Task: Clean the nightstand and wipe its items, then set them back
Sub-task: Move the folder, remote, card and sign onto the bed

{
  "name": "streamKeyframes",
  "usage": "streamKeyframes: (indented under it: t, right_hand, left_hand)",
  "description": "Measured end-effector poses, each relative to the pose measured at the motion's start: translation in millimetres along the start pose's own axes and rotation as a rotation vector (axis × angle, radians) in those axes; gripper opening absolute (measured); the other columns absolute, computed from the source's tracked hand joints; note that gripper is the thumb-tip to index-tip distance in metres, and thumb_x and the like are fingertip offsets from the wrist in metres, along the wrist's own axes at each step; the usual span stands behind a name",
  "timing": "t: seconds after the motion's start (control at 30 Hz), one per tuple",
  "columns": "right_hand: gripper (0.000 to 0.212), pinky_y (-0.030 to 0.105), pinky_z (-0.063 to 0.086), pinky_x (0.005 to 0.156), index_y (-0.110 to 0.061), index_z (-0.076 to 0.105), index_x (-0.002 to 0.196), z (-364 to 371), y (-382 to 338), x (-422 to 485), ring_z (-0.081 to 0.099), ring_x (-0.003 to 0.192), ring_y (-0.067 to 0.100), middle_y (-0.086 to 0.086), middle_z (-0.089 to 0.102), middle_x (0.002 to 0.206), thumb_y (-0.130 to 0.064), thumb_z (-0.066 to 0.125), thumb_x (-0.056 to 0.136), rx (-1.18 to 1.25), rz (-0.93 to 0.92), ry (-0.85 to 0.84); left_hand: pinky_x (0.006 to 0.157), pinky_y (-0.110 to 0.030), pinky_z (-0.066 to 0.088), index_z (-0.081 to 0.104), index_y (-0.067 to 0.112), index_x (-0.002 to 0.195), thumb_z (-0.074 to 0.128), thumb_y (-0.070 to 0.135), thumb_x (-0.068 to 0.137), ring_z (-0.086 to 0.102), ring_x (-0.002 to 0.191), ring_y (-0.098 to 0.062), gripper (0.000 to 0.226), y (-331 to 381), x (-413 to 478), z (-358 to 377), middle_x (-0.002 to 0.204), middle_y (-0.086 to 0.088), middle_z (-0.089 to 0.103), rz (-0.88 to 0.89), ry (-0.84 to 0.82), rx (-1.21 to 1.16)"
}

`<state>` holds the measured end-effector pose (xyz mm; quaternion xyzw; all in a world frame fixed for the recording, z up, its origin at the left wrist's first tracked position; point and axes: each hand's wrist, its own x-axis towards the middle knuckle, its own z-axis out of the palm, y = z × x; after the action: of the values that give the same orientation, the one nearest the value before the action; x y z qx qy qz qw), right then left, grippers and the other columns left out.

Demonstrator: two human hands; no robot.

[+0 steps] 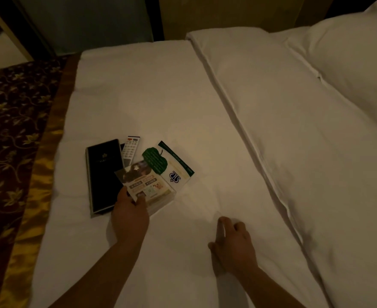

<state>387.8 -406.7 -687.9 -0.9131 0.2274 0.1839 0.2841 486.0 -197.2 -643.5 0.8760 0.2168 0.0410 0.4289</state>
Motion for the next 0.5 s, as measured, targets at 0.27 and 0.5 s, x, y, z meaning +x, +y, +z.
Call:
streamKeyframes:
  t: [0.27, 0.5]
  right_hand:
    - [0.052, 0.036, 0.049, 0.09, -0.025, 0.045, 0.127, -5, 5, -9, 0.049, 0.114, 0.028, 0.006, 0.042, 0.127, -0.043, 0.065, 0.083, -0.013, -0.076, 0.029]
    - [0.052, 0.029, 0.049, 0.094, -0.031, 0.049, 0.133, -32, 43, -37, 0.053, 0.113, 0.015, -0.005, 0.05, 0.127, -0.043, 0.064, 0.084, 0.113, -0.135, 0.127]
  left_hand:
    - [0.095, -0.049, 0.052, 0.06, 0.003, 0.125, 0.068, -0.002, 0.084, 0.058, 0.113, -0.04, 0.042, 6, -48, -2, 0.126, -0.023, 0.054, 0.262, -0.078, 0.152]
    - [0.096, -0.049, 0.049, 0.06, 0.021, 0.131, 0.067, 0.014, 0.083, 0.058, 0.115, -0.03, 0.049, 17, -98, 19, 0.128, -0.008, 0.056, 0.439, -0.353, 0.32]
